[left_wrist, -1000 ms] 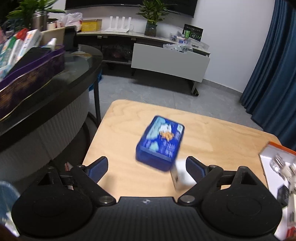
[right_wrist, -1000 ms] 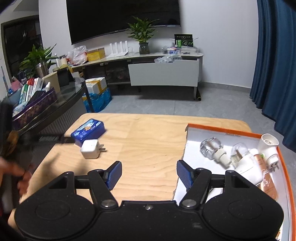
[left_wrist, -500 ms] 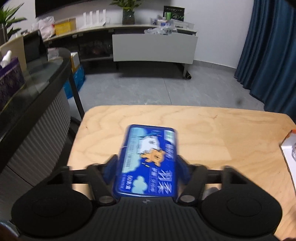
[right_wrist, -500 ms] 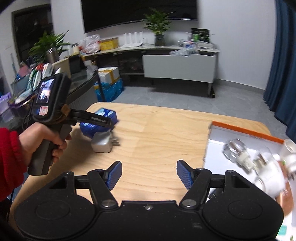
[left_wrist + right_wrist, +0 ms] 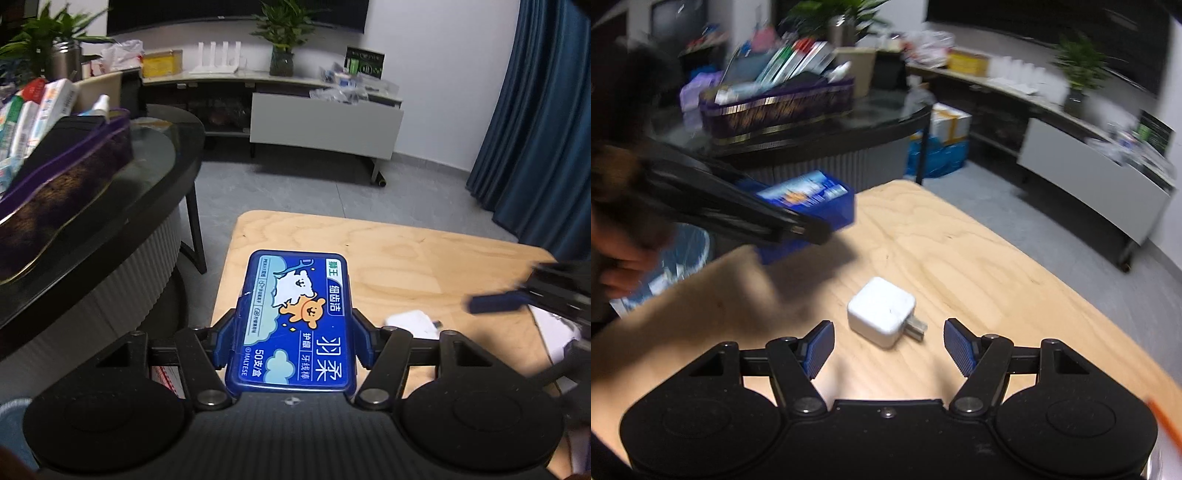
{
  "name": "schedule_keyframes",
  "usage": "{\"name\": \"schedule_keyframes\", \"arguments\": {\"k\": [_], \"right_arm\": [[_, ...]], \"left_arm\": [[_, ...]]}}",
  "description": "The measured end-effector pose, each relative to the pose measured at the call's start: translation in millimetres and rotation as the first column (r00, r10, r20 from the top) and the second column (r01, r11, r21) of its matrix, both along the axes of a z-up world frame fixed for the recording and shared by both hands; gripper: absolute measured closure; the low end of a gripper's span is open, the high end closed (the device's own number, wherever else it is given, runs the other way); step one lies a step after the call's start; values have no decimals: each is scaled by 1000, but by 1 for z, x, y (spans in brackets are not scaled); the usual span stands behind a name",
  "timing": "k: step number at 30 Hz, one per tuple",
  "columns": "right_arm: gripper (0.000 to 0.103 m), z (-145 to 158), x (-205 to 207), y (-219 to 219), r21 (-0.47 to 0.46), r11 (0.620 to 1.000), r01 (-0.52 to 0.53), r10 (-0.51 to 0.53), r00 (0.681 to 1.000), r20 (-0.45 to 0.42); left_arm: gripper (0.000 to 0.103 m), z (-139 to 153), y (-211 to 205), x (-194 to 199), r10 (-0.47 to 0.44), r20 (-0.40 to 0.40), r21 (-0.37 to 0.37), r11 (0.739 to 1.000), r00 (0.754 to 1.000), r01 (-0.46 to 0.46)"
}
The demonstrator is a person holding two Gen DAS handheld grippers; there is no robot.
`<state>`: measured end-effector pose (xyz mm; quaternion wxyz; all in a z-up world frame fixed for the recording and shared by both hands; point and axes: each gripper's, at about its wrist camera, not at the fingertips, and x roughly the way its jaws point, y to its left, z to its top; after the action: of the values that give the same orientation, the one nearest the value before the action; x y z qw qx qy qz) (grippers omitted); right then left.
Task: Organize rigid objects
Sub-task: 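Grasp the blue toothbrush box with the left tool while the right tool grasps the white charger, then carry the blue toothbrush box and white charger over the white box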
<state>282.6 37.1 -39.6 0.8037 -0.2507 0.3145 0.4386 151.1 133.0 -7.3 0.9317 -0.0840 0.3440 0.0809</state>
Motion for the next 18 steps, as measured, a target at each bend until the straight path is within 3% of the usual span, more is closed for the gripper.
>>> {"name": "schedule_keyframes", "arguments": {"k": [6, 9, 12, 18], "right_arm": [[24, -16, 20, 30, -51, 995, -81, 80, 997, -17], [37, -24, 28, 39, -66, 993, -102, 98, 993, -64], [39, -23, 36, 33, -11, 1000, -29, 28, 990, -140], [39, -14, 20, 3, 74, 985, 155, -139, 974, -179]], "left_arm": [[41, -8, -4, -14, 24, 15, -68, 997, 1000, -23], [41, -10, 2, -13, 40, 22, -98, 994, 999, -38], [41, -9, 0, -13, 45, 42, -88, 995, 998, -42], [41, -11, -7, -13, 19, 47, -101, 995, 999, -14]]}}
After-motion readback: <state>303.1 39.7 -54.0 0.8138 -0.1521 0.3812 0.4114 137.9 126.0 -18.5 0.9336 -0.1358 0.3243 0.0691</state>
